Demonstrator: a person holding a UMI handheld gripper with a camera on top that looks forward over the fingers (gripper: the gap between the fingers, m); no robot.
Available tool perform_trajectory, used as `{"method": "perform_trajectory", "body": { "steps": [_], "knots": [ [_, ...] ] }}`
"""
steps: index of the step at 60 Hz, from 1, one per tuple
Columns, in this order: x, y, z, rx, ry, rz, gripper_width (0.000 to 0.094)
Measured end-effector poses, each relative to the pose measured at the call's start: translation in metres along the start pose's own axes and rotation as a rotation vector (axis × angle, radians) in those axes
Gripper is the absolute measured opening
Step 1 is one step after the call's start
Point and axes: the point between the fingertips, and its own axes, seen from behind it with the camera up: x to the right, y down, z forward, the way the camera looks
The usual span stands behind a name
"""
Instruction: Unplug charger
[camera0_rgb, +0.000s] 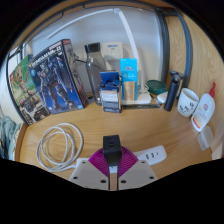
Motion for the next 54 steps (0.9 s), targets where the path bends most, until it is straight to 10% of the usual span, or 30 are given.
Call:
{"method": "perform_trajectory", "body": {
  "steps": [10,16,26,43,54],
  "knots": [
    [0.007,-0.261,-0.129,0.597,0.062,-0.101,0.0084],
    [0.027,-0.345,-0.178,0.714,0.073,-0.196,0.0084],
    [0.12,-0.275,-0.181,0.479,0.134,-0.231,0.0088],
    [0.207,-0.031,-0.063,-0.226,0.033,-0.065,0.0095],
    [0.214,0.04,-0.043,-0.384,-0.012,-0.128,0.0098]
  ]
}}
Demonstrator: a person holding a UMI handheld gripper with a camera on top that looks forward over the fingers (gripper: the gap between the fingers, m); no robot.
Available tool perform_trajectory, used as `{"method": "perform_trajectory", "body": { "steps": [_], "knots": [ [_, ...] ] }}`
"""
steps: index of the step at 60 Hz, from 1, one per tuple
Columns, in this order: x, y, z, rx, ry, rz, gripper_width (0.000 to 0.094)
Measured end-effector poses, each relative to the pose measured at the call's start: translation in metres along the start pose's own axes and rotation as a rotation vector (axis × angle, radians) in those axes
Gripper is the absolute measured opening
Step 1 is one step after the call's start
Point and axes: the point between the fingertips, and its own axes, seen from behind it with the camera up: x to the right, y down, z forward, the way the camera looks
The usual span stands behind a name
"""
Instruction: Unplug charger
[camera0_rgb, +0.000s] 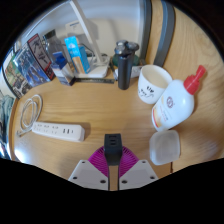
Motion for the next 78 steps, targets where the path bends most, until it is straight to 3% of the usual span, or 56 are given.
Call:
{"method": "perform_trajectory", "body": {
  "steps": [6,21,34,40,47,58,65,72,78],
  "knots": [
    [-0.003,0.012,0.011,-0.046,-0.027,-0.012,0.012],
    [0.003,-0.001,0.02,-0.017,0.003,-0.023,0.0234],
    [0.002,-0.023,0.011,0.066,0.015,0.018,0.0486],
    [-0.003,-0.044,-0.014,0.139,0.029,0.026,0.0585],
    [-0.023,-0.079,-0.071,0.287,0.023,0.035,0.0742],
    [-0.084,-0.116,-0.19,0.56,-0.015,0.037,0.0803],
    [-0.132,-0.104,-0.254,0.7,-0.045,0.034,0.0838],
    [-0.181,-0.065,-0.285,0.738,-0.079,0.028,0.0838],
    [-0.221,-0.022,-0.287,0.698,-0.109,-0.01,0.0837]
  ]
}}
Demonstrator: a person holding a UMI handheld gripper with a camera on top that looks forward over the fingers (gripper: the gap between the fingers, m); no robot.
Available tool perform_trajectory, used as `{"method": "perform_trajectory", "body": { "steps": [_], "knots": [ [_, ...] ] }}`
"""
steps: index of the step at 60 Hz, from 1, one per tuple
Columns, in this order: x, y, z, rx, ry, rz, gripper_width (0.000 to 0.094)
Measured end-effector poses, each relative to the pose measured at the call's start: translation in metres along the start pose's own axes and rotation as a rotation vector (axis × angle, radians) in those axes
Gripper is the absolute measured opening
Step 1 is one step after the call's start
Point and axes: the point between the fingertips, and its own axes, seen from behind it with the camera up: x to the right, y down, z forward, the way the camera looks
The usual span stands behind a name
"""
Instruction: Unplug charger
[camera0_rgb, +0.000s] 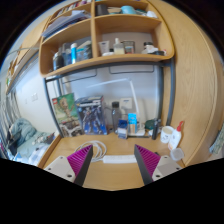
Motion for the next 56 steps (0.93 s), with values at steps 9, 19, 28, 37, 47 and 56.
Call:
{"method": "perform_trajectory", "body": {
  "steps": [9,19,28,37,47,56],
  "knots": [
    [-0.053,0.05,-0.024,-0.047,-0.045,-0.05,0.0838],
    [-0.081,0.075,-0.042,-0.058,-0.053,-0.082,0.0851],
    [-0.09,0.08,-0.049,-0.055,-0.056,-0.086,0.085],
    [-0.084,0.085,-0.051,-0.058,-0.035,-0.1,0.0841],
    [-0.08,0.089,-0.052,-0.062,-0.018,-0.093,0.0841],
    [-0.079,0.091,-0.051,-0.063,-0.008,-0.086,0.0842]
  ]
}}
